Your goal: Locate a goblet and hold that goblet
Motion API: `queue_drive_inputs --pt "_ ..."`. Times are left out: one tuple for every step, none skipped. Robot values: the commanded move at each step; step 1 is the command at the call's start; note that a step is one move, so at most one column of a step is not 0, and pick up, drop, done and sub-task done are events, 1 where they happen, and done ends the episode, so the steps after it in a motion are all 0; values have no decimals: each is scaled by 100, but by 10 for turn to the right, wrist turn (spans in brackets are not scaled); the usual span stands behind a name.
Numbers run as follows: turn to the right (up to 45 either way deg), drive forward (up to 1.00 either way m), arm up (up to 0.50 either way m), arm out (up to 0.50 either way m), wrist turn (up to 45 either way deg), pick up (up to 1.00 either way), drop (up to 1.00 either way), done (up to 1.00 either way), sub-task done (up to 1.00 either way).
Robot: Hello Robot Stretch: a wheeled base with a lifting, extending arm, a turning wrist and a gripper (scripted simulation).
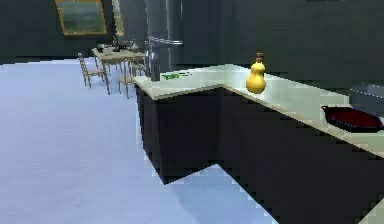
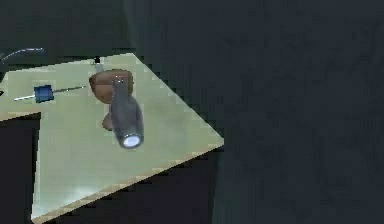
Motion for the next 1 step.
queue_drive_inputs --pt "-450 0 0 0 0 0 0 0 0"
